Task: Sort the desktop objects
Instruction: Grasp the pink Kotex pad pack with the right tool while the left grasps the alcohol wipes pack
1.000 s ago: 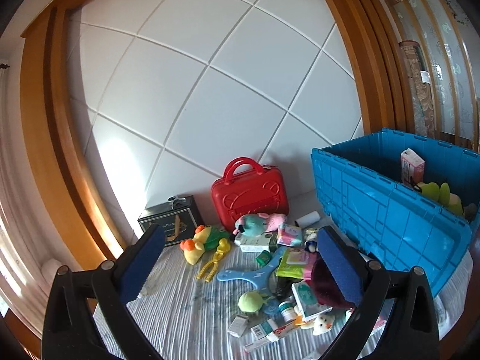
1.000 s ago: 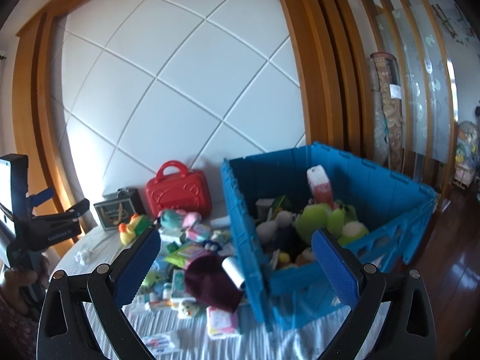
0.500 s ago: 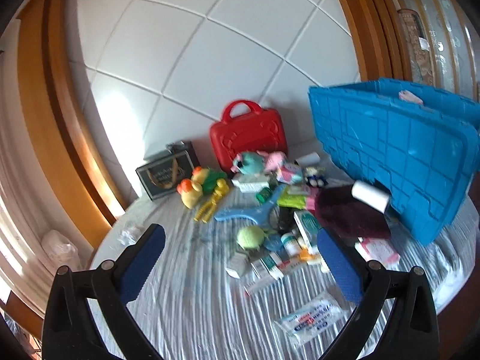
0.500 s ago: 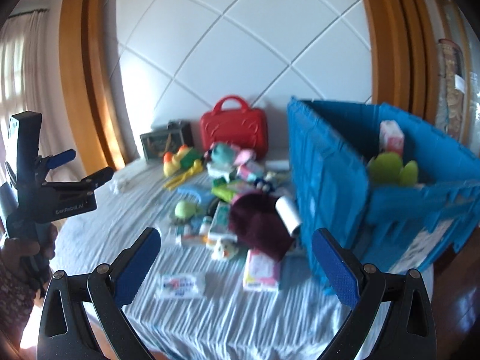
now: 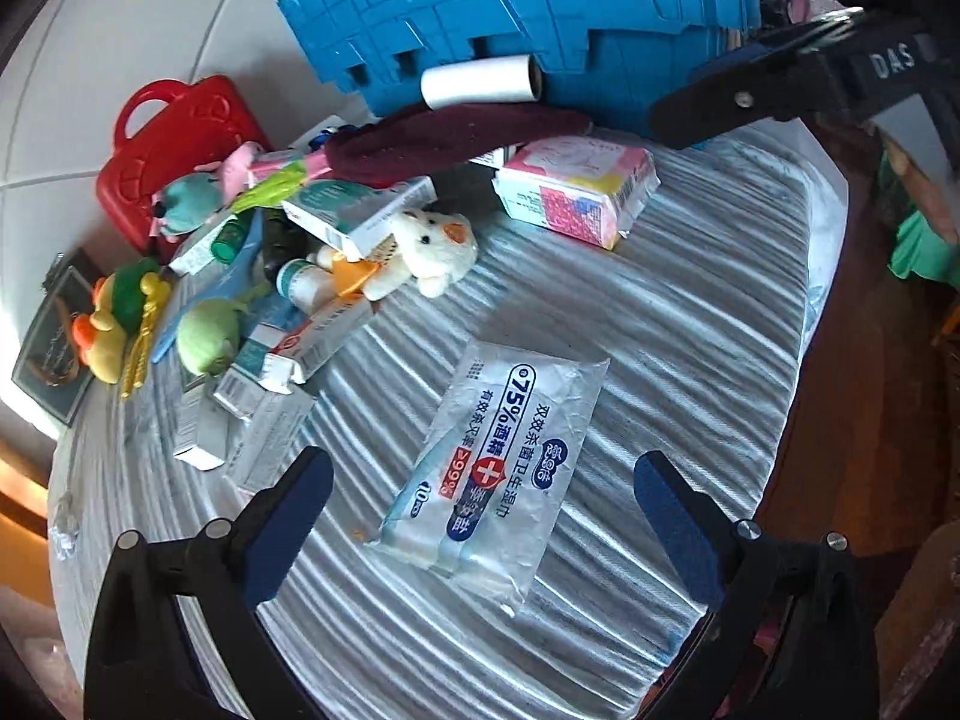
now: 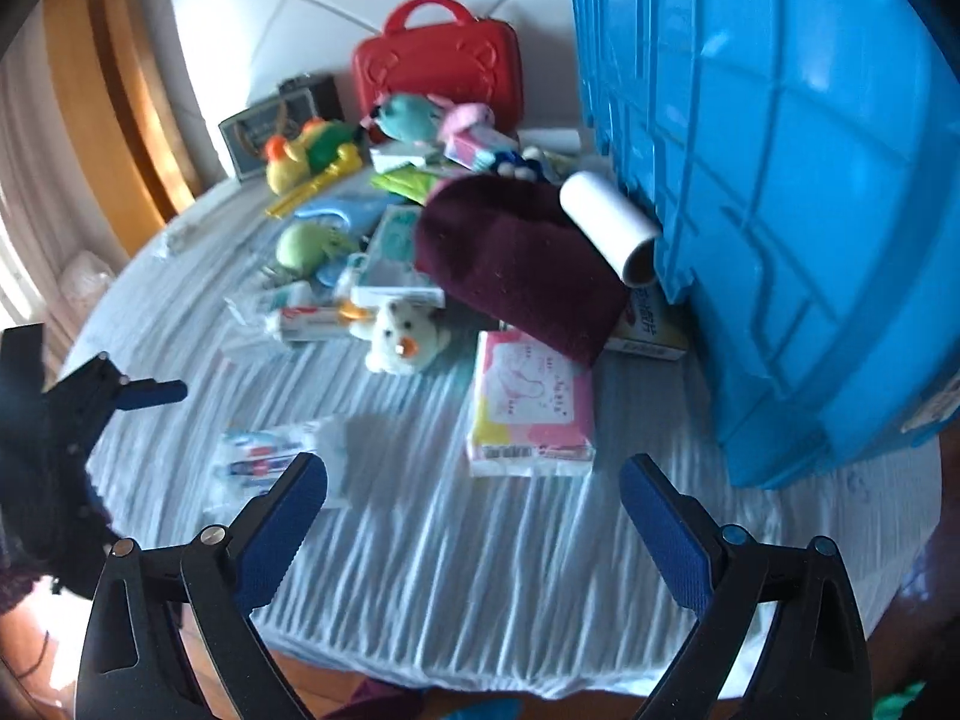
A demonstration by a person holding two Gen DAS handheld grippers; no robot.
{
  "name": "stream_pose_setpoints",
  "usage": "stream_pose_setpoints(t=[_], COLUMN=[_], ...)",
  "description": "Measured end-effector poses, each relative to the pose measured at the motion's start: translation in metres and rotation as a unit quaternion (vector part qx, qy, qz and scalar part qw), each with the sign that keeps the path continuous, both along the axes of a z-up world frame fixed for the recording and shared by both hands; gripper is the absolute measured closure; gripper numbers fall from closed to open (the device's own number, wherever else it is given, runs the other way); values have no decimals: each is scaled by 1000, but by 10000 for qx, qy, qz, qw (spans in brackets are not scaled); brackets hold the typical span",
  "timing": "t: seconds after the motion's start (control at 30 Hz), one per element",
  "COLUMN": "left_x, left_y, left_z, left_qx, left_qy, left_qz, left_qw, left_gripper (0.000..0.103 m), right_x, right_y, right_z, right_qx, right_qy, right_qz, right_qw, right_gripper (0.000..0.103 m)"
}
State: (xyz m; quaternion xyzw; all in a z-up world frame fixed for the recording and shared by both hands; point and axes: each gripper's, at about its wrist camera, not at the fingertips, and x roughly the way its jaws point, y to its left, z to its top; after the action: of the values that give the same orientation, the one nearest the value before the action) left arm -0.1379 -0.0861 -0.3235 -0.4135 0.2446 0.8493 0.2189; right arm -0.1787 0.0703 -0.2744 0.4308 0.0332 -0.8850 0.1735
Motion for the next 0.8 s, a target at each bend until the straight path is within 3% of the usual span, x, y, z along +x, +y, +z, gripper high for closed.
stream_pose_setpoints(t=[0.07, 0.2, 0.27, 0.4, 0.5, 0.57, 0.6, 0.63, 0.8], left_x=[-9, -25, -35, -49, -51, -50, -48, -47, -31], left_y=[0, -3, -10, -21, -22, -23, -23, -24, -23], left_z=[-11, -25, -27, -32, -32, -30, -29, -27, -9], left_qx=[26, 53, 450, 844, 850, 857, 851, 851, 632], left_qy=[-119, -310, -577, -1000, -1029, -1040, -1038, -1046, -707], left_qz=[-190, -449, -601, -910, -941, -906, -887, -842, -657], left_qw=[9997, 9985, 9955, 9872, 9866, 9867, 9870, 9873, 9933], left_gripper=[2, 20, 29, 32, 34, 44, 53, 60, 67], right_x=[-14, -40, -52, -66, -76, -84, -89, -91, -75], right_y=[-5, -14, -15, -14, -15, -19, -23, -25, -25], right_z=[-13, -35, -44, -54, -62, -71, -78, -82, -69], right_qx=[85, 399, 413, 464, 507, 631, 793, 961, 796], right_qy=[-77, -163, -250, -402, -542, -724, -881, -965, -1023], right_qz=[-102, -237, -317, -482, -555, -535, -517, -532, -362], right_qw=[9999, 9988, 9983, 9969, 9957, 9939, 9916, 9893, 9909], right_gripper=[3, 3, 4, 6, 8, 10, 18, 32, 36])
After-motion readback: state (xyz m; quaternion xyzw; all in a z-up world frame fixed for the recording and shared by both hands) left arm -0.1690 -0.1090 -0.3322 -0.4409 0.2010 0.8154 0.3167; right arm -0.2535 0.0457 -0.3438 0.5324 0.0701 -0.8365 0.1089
